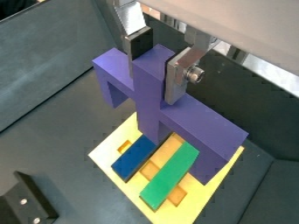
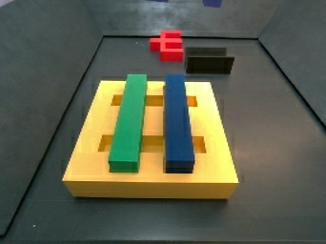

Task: Pick up the purple object. Move up. Place the purple object on the fixture. Regrasp the purple object. Move to above the board. Insert the purple object.
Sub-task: Insert the purple object.

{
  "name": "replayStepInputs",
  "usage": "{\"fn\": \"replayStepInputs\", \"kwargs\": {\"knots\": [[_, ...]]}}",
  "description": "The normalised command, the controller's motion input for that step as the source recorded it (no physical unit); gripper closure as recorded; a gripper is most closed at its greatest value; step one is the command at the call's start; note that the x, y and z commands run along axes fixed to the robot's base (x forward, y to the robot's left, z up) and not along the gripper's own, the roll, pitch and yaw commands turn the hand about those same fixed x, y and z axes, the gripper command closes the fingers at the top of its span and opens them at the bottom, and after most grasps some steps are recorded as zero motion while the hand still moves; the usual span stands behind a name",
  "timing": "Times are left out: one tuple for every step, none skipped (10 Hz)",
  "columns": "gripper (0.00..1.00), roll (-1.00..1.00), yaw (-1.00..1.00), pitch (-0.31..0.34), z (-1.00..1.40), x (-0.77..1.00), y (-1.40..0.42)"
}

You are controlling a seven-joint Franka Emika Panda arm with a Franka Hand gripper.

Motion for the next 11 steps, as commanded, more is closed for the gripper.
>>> {"fn": "replayStepInputs", "kwargs": {"knots": [[1.00, 0.01, 0.00, 0.000, -0.02, 0.00, 0.00], [1.00, 0.00, 0.00, 0.000, -0.35, 0.05, 0.00], [1.00, 0.00, -0.03, 0.000, -0.83, 0.46, 0.00], [1.00, 0.00, 0.00, -0.073, -1.00, 0.32, -0.07], [1.00, -0.01, 0.00, -0.140, -1.00, 0.30, -0.26], [1.00, -0.03, 0.00, -0.206, -0.85, 0.22, -0.42], [1.00, 0.06, 0.04, -0.194, -0.83, 0.03, -0.59], [1.00, 0.25, 0.09, -0.153, -0.74, -0.02, -0.69], [1.00, 0.26, 0.10, -0.196, -0.68, -0.17, -0.56], [1.00, 0.21, 0.16, -0.259, -0.62, -0.25, -0.44], [1.00, 0.04, 0.10, -0.259, -0.59, -0.21, -0.22]]}}
